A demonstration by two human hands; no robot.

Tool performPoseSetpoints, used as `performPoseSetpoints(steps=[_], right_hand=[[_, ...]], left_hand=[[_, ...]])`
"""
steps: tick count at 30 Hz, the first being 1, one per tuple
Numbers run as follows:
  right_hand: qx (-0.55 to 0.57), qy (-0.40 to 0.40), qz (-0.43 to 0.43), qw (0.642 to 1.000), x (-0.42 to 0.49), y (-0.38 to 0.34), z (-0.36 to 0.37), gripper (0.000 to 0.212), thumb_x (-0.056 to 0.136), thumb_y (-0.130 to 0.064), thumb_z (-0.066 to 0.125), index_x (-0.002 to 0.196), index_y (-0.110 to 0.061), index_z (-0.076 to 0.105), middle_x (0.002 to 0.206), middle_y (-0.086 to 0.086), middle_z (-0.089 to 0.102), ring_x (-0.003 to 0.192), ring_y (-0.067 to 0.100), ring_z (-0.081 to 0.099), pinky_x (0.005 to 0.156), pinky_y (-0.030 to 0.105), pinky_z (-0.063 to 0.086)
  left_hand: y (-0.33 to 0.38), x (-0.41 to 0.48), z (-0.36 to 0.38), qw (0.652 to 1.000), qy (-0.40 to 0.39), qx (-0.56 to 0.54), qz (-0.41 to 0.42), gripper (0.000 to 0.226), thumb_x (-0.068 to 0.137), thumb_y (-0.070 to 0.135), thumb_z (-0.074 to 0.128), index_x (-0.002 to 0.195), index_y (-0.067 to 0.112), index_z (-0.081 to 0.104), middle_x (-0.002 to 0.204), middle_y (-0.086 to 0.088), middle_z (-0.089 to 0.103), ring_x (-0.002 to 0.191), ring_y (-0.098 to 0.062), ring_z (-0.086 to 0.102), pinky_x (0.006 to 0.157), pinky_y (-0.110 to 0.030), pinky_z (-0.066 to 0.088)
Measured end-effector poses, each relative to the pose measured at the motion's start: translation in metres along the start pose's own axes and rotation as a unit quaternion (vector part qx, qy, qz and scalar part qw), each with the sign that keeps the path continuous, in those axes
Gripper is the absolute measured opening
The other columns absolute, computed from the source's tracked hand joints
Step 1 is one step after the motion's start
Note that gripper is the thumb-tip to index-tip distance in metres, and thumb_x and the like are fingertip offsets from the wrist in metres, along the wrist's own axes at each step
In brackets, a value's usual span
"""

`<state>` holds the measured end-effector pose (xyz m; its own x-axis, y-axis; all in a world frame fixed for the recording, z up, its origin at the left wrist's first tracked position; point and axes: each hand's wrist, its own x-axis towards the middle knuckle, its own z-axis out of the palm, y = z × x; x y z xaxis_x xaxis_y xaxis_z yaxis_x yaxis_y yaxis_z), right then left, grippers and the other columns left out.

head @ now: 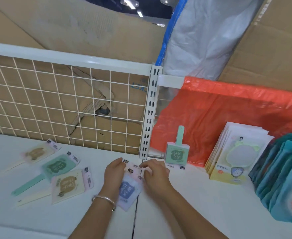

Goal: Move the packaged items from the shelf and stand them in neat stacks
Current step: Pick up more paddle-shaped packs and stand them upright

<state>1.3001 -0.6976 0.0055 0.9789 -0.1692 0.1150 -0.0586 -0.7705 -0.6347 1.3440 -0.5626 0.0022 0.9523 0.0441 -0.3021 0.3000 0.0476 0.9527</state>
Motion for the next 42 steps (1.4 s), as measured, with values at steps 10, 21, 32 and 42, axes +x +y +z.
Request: performPoseSetpoints(steps=[10, 21, 32, 42], right_hand=[[-0.294, -0.248, -0.378, 0.842, -0.027, -0.057, 0.041, 0.047, 0.09, -0.003, 0.051, 0.131, -0.026, 0.054, 0.135, -0.001, 0.052, 0.105, 0.028, 0.035, 0.076, 0.038, 0.018], [-0.353, -0.227, -0.367, 0.83, -0.029, -0.054, 0.044, 0.035, 0.088, 0.003, 0.048, 0.122, -0.008, 0.047, 0.122, 0.015, 0.05, 0.111, 0.031, 0.038, 0.079, 0.039, 0.021], [-0.284, -0.029, -0.298, 0.911, 0.012, -0.048, -0.013, 0.021, 0.059, -0.031, 0.082, 0.064, -0.021, 0.064, 0.067, -0.002, 0.061, 0.071, 0.022, 0.056, 0.063, 0.031, 0.033], [-0.031, 0.053, -0.087, 0.994, 0.021, -0.03, -0.061, 0.017, 0.093, -0.031, 0.054, 0.084, -0.022, 0.065, 0.087, -0.003, 0.059, 0.089, 0.016, 0.039, 0.072, 0.032, 0.016]], left_hand=[[0.007, -0.017, -0.054, 0.995, 0.099, -0.015, -0.01, 0.038, 0.089, 0.005, 0.048, 0.125, 0.007, 0.058, 0.129, -0.01, 0.056, 0.124, -0.029, 0.048, 0.108, -0.043, 0.036], [0.001, -0.019, -0.062, 0.995, 0.045, 0.071, 0.047, 0.023, 0.089, 0.003, 0.046, 0.096, 0.018, 0.062, 0.082, 0.0, 0.051, 0.082, -0.019, 0.046, 0.074, -0.03, 0.037], [-0.014, -0.009, -0.083, 0.863, 0.029, 0.503, 0.037, 0.026, 0.071, 0.036, 0.053, 0.053, 0.019, 0.045, 0.058, 0.004, 0.054, 0.068, -0.021, 0.058, 0.058, -0.024, 0.039], [-0.007, -0.021, -0.054, 0.782, -0.043, 0.62, 0.045, 0.02, 0.073, 0.035, 0.057, 0.082, 0.03, 0.04, 0.082, 0.008, 0.052, 0.098, -0.019, 0.057, 0.077, -0.027, 0.04]])
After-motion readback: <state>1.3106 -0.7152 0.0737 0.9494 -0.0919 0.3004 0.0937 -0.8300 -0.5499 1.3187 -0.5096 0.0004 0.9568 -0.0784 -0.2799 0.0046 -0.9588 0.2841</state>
